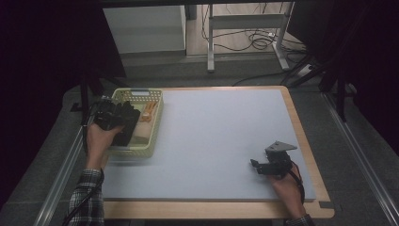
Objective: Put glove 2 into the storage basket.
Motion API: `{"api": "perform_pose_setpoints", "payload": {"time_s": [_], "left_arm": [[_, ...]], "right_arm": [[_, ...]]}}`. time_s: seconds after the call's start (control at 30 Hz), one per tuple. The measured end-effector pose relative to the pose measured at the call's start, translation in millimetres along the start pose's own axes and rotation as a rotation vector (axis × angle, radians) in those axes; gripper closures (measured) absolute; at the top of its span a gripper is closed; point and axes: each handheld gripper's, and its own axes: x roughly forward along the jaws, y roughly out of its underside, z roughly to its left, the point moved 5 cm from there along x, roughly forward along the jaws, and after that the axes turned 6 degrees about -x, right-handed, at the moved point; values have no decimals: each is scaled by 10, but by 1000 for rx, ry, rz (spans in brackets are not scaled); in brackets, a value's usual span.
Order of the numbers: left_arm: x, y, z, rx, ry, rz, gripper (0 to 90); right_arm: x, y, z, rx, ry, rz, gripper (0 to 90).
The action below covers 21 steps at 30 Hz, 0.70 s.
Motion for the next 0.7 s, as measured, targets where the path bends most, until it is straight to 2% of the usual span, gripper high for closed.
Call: {"api": "perform_pose_setpoints", "payload": {"time_s": [0.23,0.43,0.7], "left_arm": [[-61,33,-93,20,37,-20,145],[-130,28,-187,-12,111,-52,114],[-173,52,-310,21,134,-63,89]], "right_arm": [[0,0,0,0,2,0,220],[-2,1,-1,-1,2,3,220],[-2,1,-1,-1,2,3,220]]}}
